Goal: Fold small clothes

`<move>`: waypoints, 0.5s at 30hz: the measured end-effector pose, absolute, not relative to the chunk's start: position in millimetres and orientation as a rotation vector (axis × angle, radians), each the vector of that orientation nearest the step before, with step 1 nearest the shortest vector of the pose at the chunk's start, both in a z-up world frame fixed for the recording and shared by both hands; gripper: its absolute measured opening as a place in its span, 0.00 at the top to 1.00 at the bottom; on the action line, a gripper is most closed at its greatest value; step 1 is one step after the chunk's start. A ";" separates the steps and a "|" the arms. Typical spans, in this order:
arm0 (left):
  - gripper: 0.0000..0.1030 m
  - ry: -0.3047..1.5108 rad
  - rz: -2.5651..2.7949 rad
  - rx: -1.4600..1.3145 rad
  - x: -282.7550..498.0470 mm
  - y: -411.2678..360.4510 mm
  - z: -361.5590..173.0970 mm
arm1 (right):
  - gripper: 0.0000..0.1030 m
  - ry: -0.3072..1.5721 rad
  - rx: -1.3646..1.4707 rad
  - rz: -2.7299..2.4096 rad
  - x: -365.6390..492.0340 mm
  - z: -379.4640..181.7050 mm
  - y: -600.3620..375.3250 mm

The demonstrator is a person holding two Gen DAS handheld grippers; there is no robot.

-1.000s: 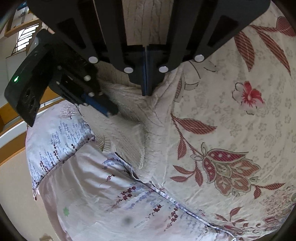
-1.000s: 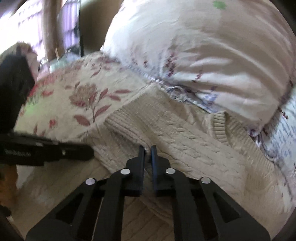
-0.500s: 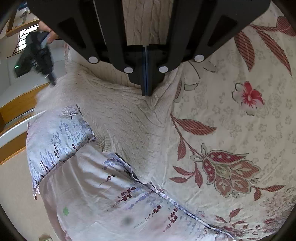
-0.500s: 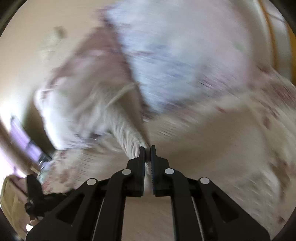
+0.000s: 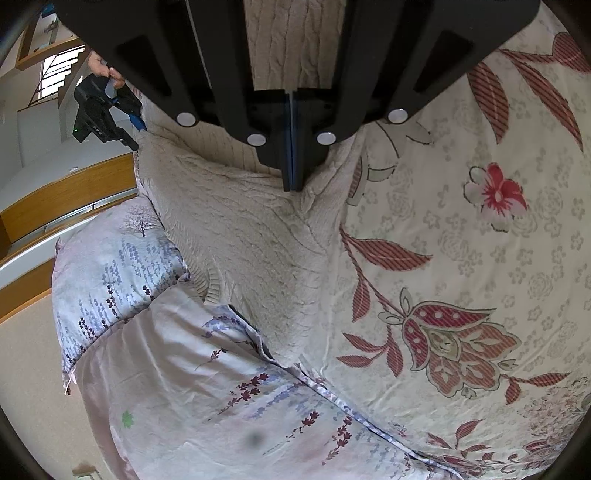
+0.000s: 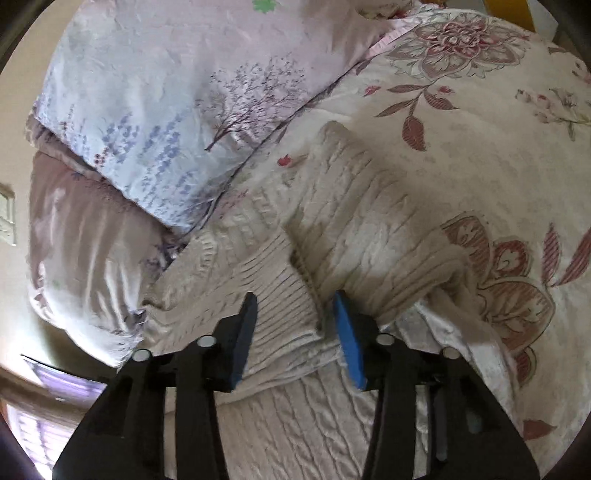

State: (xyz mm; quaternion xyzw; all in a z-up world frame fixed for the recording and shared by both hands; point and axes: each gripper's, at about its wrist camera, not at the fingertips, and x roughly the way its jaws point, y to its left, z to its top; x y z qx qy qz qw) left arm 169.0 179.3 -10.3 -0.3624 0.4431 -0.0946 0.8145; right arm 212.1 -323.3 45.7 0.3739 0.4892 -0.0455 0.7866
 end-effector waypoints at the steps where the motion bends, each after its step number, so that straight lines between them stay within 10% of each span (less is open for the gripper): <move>1: 0.96 0.946 -0.202 -0.773 168.9 179.0 -10.4 | 0.58 1.048 0.803 -0.096 211.4 45.1 -323.5; 5: 0.96 0.944 -0.201 -0.772 168.8 178.9 -10.3 | 0.90 1.079 0.725 -0.017 225.1 41.0 -310.6; 15: 0.96 0.939 -0.200 -0.780 168.2 178.9 -11.3 | 0.93 1.026 0.572 -0.074 222.4 50.6 -308.6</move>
